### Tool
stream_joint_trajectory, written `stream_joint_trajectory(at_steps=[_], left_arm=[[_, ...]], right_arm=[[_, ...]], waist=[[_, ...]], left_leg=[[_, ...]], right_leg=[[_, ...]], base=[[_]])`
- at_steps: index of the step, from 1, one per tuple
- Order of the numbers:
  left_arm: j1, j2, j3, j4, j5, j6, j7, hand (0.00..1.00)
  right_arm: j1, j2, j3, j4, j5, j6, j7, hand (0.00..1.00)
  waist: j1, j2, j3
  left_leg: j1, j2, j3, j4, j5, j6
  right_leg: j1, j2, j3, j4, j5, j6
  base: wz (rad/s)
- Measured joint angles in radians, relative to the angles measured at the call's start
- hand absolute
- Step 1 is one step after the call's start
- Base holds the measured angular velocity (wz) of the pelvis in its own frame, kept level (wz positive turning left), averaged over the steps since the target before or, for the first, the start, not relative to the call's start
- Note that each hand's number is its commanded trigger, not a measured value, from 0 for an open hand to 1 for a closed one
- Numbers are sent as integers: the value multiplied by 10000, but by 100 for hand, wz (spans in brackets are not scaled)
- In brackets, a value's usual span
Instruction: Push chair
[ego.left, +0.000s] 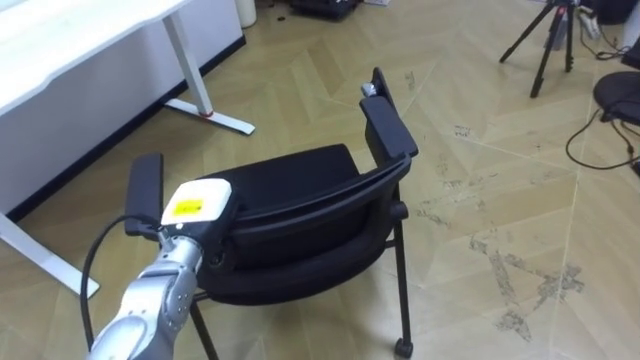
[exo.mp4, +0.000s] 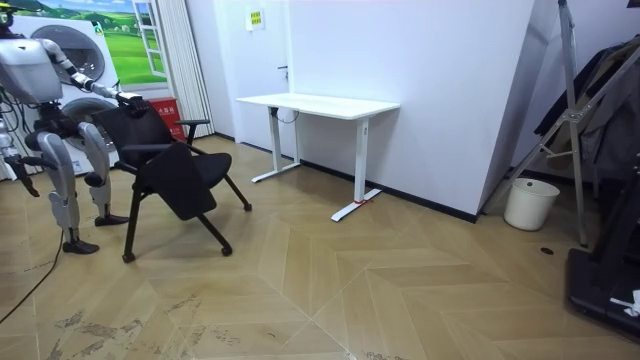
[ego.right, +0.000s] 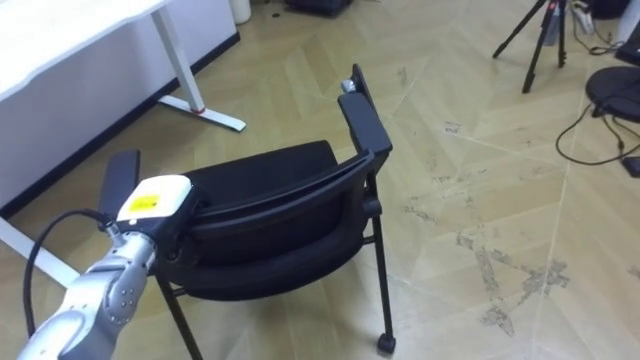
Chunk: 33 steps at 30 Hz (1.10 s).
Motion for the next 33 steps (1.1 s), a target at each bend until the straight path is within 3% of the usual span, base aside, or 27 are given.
stream_joint_trajectory(at_steps=[10, 19, 24, 27, 33], left_arm=[[148, 14, -5, -3, -1, -123, 364, 100], [271, 59, 3, -4, -10, -202, 673, 100], [265, 180, 20, -135, -40, -203, 666, 100], [274, 255, 7, -233, -32, -203, 637, 100], [309, 401, -2, -480, -24, -197, 572, 100]], right_arm=[[6, 0, -34, -196, 313, -77, 56, 0], [6, -64, -1324, -987, 307, -212, -1173, 0], [10, -261, -1943, -2946, 362, -220, -2241, 0], [-34, -473, -1969, -4344, 354, -332, -2843, 0], [182, -475, -1943, -7258, 16, -470, -4053, 0]], waist=[[-24, 22, -14], [-99, 13, -15], [-110, -40, -30], [-110, -144, -44], [-74, -236, -49]], left_leg=[[-1, 0, -7, -14, 0, 0], [-26, -1, -4, 7, 0, 0], [-167, -1, 5, 43, 2, 2], [-208, 0, 4, 86, 9, 6], [-374, 0, 14, 180, 9, 6]], right_leg=[[12, 2, -5, -13, 1, 0], [63, 3, -2, 1, 0, 1], [-164, -5, 26, 206, -54, 4], [-186, -5, 28, 207, -54, 2], [-326, -22, 30, 206, -51, 1]], base=[[0], [0], [0], [0], [0]])
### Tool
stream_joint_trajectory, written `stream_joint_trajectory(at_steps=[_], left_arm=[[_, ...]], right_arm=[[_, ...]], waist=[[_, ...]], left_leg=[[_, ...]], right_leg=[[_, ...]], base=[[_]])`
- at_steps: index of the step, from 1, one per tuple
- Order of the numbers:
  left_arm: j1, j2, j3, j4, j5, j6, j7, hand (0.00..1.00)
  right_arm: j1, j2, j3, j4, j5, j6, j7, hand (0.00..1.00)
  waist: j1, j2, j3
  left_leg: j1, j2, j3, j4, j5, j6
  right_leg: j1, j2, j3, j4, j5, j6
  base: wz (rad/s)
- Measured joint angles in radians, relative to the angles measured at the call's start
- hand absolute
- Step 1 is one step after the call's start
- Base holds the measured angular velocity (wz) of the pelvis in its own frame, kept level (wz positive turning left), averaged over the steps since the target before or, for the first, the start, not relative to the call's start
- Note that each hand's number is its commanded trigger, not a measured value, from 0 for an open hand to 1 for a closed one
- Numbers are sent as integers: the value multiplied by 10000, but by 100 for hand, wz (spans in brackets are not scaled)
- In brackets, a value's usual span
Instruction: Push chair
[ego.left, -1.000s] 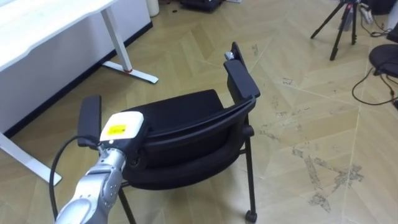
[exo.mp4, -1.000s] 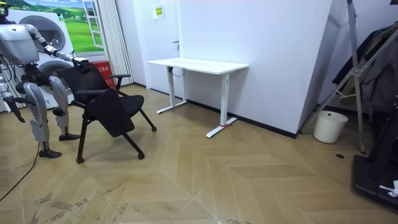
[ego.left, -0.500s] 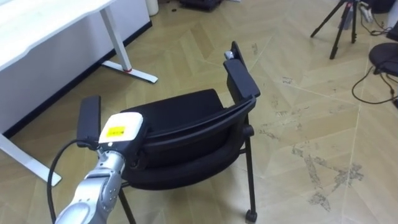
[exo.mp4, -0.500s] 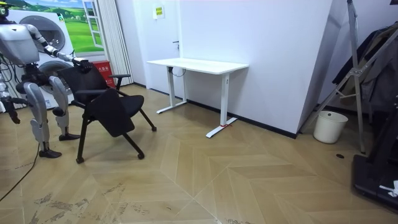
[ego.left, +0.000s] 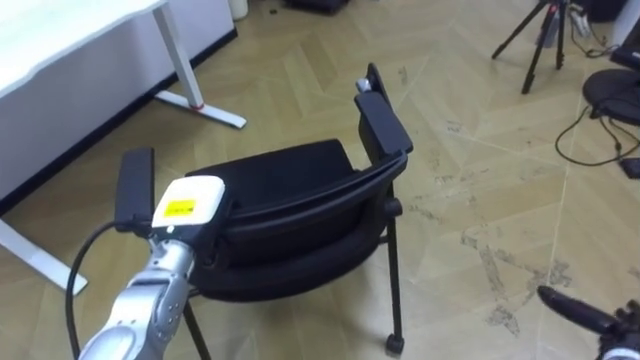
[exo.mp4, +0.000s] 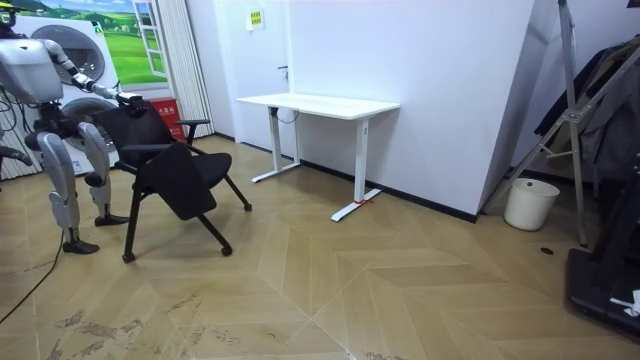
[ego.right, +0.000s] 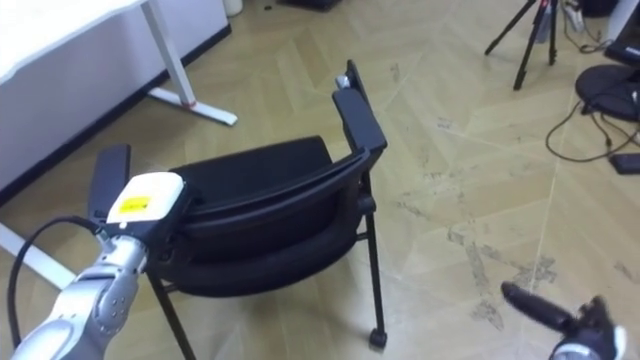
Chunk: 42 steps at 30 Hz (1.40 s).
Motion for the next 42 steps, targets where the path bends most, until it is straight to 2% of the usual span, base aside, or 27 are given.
stream_joint_trajectory(at_steps=[4, 10, 16, 18, 20, 31, 33, 35, 39, 42], left_arm=[[-12, -2, -14, 26, 1, -8, -1, 100], [-32, 10, -33, -150, 9, 65, -36, 100], [-144, 12, -202, -151, 61, -95, -31, 100], [-192, 12, -201, -252, 210, -103, -30, 100], [-227, 9, -201, -369, 309, -121, -55, 100], [-344, 63, -217, -423, 419, -356, -213, 100], [-390, 134, -297, -423, 424, -416, -209, 100], [-444, 214, -351, -415, 424, -485, -208, 100], [-538, 379, -368, -297, 423, -730, -209, 100], [-610, 416, -368, -246, 417, -838, -209, 100]], right_arm=[[-129, -63, 242, -1051, -408, -97, -352, 0], [-517, -117, 1009, -3147, -2307, -80, -564, 0], [-822, -361, 1541, -3980, -3866, -90, -191, 0], [-971, -494, 1730, -4030, -4246, -88, 40, 0], [-1041, -647, 1812, -4093, -4509, -80, 223, 0], [-1199, -873, 2634, -4664, -7449, -90, 1797, 0], [-1199, -1065, 2878, -4674, -7790, -116, 2190, 0], [-1203, -1079, 2943, -4703, -8083, -122, 2451, 0], [-1223, -1108, 3132, -4710, -8760, -466, 3013, 0], [-1237, -1237, 3291, -4712, -9224, -675, 3424, 0]], waist=[[89, -5, 1], [196, -7, 7], [644, -82, 58], [745, -182, 123], [897, -249, 154], [1118, -411, 135], [1161, -499, 123], [1182, -569, 146], [1196, -694, 145], [1220, -685, 140]], left_leg=[[0, 1, 33, -18, 1, 0], [-138, 4, 107, 18, 1, 1], [32, 6, 290, -130, 2, 0], [15, 6, 324, -131, 2, 0], [-10, 5, 383, -144, 3, 1], [-1, 5, 387, -146, 7, 7], [13, 5, 379, -143, 7, 7], [9, 5, 360, -143, 7, 7], [12, 6, 330, -98, 6, 7], [-4, 7, 310, -98, 5, 6]], right_leg=[[-119, 1, 35, 55, -4, 1], [-294, -6, 84, 140, -34, -7], [-295, -5, 212, 292, -56, -16], [-363, -4, 258, 298, -78, -2], [-458, -3, 303, 310, -85, -1], [-416, -3, 299, 323, -72, -13], [-395, -3, 297, 320, -71, -14], [-352, -2, 291, 319, -72, -14], [-303, -2, 278, 301, -72, -14], [-302, -3, 265, 299, -72, -14]], base=[[-2], [-2], [-7], [-5], [-6], [0], [0], [0], [0], [1]])
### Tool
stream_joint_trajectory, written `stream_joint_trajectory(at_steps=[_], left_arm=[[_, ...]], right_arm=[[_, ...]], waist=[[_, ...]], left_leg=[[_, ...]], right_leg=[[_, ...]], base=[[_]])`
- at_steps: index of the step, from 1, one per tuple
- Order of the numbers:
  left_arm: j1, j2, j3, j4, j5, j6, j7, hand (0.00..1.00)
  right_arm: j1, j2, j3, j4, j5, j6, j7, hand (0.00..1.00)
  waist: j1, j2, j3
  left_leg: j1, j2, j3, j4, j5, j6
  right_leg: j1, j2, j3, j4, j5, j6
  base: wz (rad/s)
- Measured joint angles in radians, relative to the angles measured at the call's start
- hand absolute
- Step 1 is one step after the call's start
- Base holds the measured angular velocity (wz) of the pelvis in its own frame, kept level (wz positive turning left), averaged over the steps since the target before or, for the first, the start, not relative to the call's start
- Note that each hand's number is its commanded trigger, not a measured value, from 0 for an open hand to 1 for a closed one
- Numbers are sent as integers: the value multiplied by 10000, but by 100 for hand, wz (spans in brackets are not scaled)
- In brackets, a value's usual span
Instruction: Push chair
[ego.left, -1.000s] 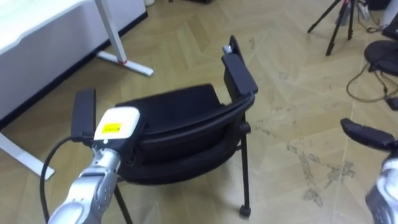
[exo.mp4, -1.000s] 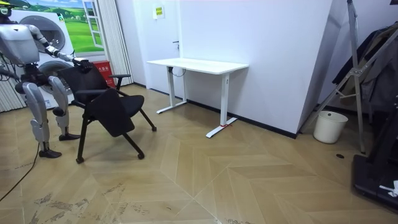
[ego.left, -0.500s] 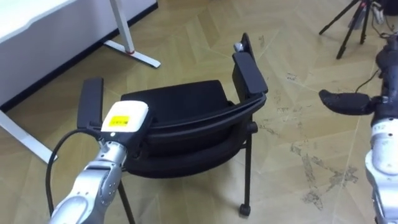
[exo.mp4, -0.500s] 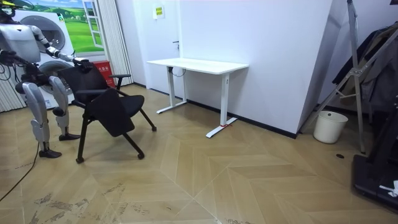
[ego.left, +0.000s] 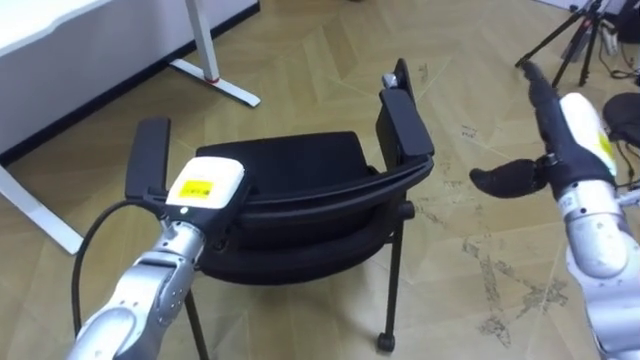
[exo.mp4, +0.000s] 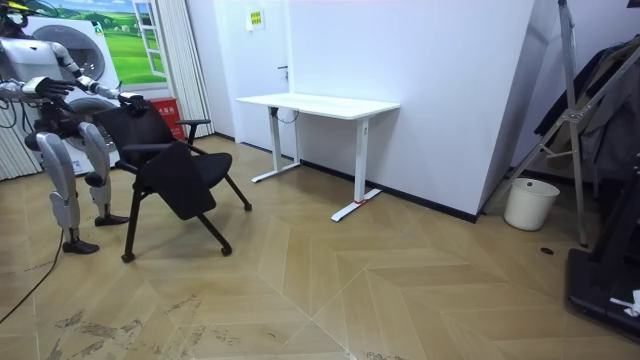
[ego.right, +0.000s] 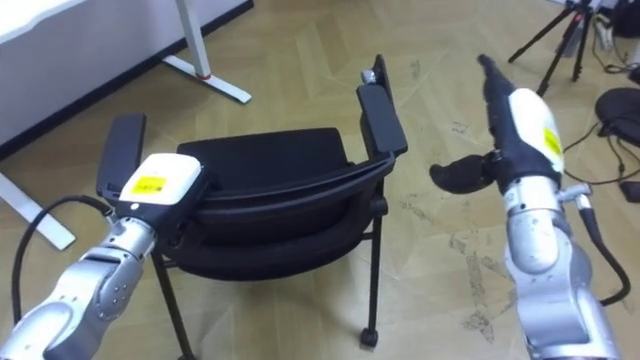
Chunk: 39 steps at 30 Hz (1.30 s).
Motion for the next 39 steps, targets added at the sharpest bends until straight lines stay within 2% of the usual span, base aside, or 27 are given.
stream_joint_trajectory(at_steps=[4, 7, 10, 12, 17, 21, 25, 30, 39], left_arm=[[-182, 4, -2, 239, -6, -236, 0, 100], [-282, 2, -25, 350, -10, -458, 3, 100], [-317, 4, -38, 387, -9, -603, 8, 100], [-477, 5, -123, 505, -7, -661, 9, 100], [-813, 10, -268, 836, -8, -860, 44, 100], [-876, 18, -455, 839, -15, -910, 115, 100], [-971, 17, -501, 862, -12, -1048, 116, 100], [-1274, 13, -751, 897, -2, -1074, 93, 100], [-1515, 21, -993, 888, -3, -1120, 102, 100]], right_arm=[[0, -202, 268, 0, -365, -85, 544, 0], [-10, -273, 378, 0, -517, -162, 965, 0], [-186, -621, 913, -18, -785, -200, 1639, 0], [-333, -659, 1073, -19, -1042, -266, 2083, 0], [-561, -676, 1247, -38, -1733, -392, 2703, 0], [-561, -910, 1657, -168, -1960, -395, 3156, 0], [-561, -976, 2051, -429, -2305, -468, 3401, 0], [-668, -996, 2617, -505, -2391, -509, 3517, 0], [-708, -995, 3092, -529, -2443, -499, 3581, 0]], waist=[[37, 43, -4], [198, 53, 16], [231, 28, 32], [243, -40, 74], [390, -117, 123], [540, -74, 95], [724, -33, 76], [994, -99, 115], [1055, -144, 132]], left_leg=[[-39, 4, -92, -5, 0, 0], [-17, 8, -117, -39, 0, 0], [11, 6, -172, -41, 1, 0], [16, 7, -272, -23, 1, -1], [-6, 2, -328, -24, 1, -1], [13, 1, -345, -27, 1, -1], [-47, 3, -357, 2, 1, -2], [-195, 2, -399, 51, 1, -1], [-447, 1, -688, 163, 6, -9]], right_leg=[[5, -2, -97, -4, 2, -3], [21, -1, -121, -3, 2, -4], [77, -9, -165, 3, 2, -5], [146, -10, -252, -9, 1, -7], [180, -8, -285, -74, -7, -14], [242, 0, -284, -163, 6, -23], [187, 0, -291, -151, 7, -26], [95, -1, -317, -134, 11, -30], [33, -10, -578, -141, 11, -32]], base=[[7], [0], [6], [12], [2], [0], [0], [1], [9]])
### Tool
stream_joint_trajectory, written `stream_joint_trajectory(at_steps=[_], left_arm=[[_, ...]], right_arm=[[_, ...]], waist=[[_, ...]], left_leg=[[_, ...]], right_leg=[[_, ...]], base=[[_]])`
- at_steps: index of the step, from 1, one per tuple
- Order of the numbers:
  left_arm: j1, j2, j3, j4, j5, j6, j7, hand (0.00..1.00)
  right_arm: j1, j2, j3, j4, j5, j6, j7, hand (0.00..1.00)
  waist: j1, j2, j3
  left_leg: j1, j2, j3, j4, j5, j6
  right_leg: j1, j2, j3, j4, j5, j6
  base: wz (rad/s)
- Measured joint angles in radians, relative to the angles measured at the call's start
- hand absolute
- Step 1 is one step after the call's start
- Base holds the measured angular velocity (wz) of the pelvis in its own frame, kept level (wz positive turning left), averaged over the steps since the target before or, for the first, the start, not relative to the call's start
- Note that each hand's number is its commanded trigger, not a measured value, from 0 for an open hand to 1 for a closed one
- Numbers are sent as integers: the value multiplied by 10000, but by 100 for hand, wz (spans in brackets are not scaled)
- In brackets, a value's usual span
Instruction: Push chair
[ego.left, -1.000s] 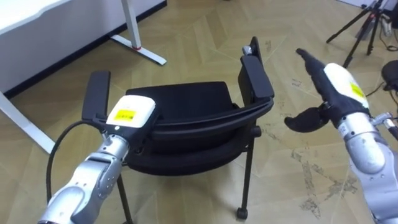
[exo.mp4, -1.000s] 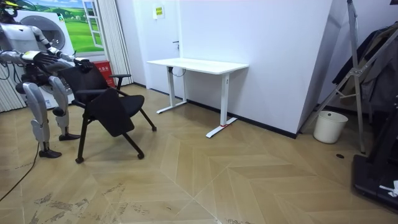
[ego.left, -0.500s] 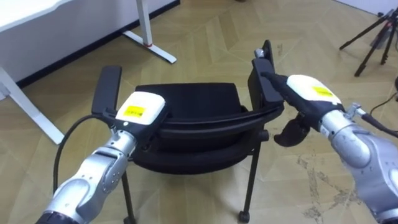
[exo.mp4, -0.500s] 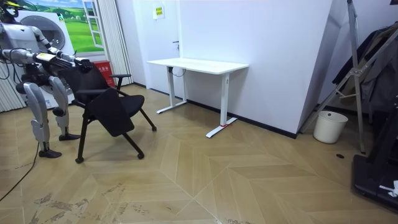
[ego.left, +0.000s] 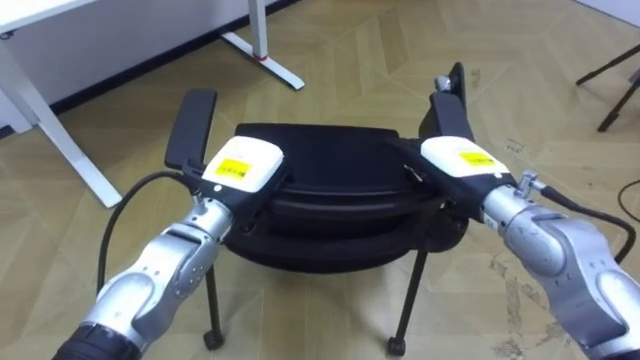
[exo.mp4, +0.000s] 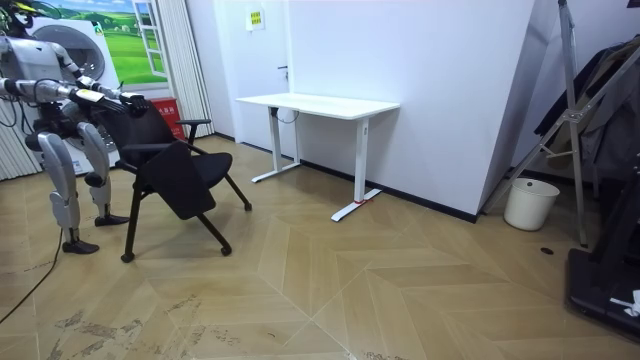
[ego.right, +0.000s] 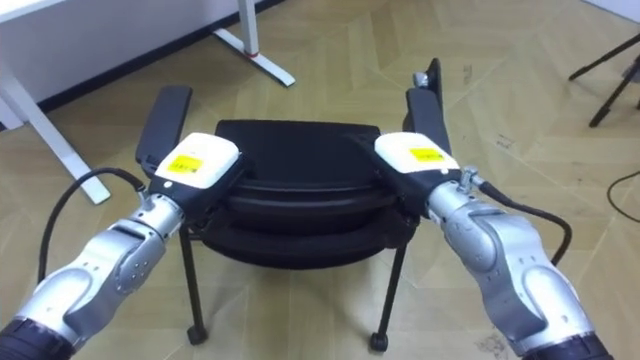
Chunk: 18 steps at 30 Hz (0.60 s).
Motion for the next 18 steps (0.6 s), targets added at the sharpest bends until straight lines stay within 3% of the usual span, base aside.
stream_joint_trajectory(at_steps=[8, 18], left_arm=[[-159, 5, -172, -28, -1, 22, 10, 100], [-204, -31, -294, 251, -44, 77, 154, 100]], right_arm=[[-70, 53, 186, 408, -566, 120, -18, 0], [-354, 361, 690, 1369, -805, 125, -897, 0]], waist=[[38, -16, 1], [-50, 6, -29]], left_leg=[[-189, 1, -190, 94, 0, -1], [-34, 0, -290, 84, 7, -13]], right_leg=[[-25, -1, -188, -41, 0, -2], [187, -3, -274, -49, 2, -6]], base=[[7], [1]])
